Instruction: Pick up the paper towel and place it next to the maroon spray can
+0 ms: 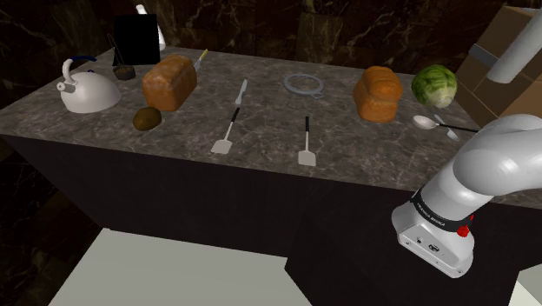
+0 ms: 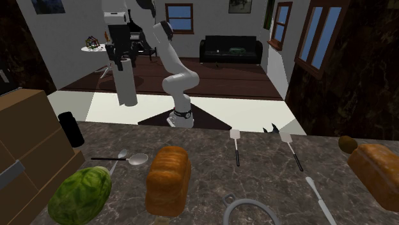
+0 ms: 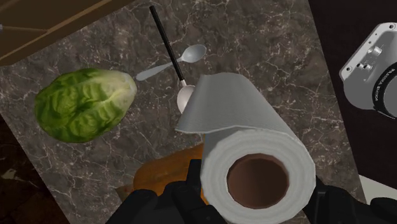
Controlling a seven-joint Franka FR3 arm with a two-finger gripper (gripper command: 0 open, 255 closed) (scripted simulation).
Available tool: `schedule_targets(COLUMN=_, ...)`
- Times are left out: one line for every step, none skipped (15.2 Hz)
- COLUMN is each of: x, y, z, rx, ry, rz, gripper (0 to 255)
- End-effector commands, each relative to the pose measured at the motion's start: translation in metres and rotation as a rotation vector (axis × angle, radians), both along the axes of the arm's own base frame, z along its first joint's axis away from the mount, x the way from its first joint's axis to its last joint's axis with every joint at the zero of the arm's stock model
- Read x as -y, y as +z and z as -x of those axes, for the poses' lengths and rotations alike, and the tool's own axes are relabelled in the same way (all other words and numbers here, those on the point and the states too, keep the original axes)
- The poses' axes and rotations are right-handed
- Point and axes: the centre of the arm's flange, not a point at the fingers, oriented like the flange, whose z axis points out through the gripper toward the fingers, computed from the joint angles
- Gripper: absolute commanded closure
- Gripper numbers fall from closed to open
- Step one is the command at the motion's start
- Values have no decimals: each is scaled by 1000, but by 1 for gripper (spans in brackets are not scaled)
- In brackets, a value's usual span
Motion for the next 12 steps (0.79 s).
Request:
schedule_targets(x=17, y=1, z=22, rx=-1, ry=1, rz=0, gripper=255)
schedule_targets(x=26, y=1, z=32, rx=-1, ry=1, rz=0, gripper=255)
schedule_targets(x=34, y=1, z=42, rx=-1, ry=1, rz=0, gripper=255)
schedule_targets(x=43, y=1, z=52, rx=-1, ry=1, rz=0, gripper=255)
schedule_targets(x=52, y=1, z=62, rx=-1, ry=1, rz=0, gripper=255)
schedule_targets(x=60, y=1, z=72, rx=-1, ry=1, rz=0, gripper=255)
schedule_targets(x=69, y=1, z=82, rx=-1, ry=1, rz=0, gripper=255)
schedule_targets(x=77, y=1, z=92, rx=-1, ry=1, rz=0, gripper=255)
schedule_targets(x=86, y=1, z=102, rx=-1, ry=1, rz=0, gripper=255)
schedule_targets(x=95, y=1, z=112, rx=-1, ry=1, rz=0, gripper=255)
schedule_targets(x=103, y=1, z=122, rx=-1, ry=1, rz=0, gripper=255)
schedule_targets(x=112, y=1, z=132, rx=-1, ry=1, rz=0, gripper=255)
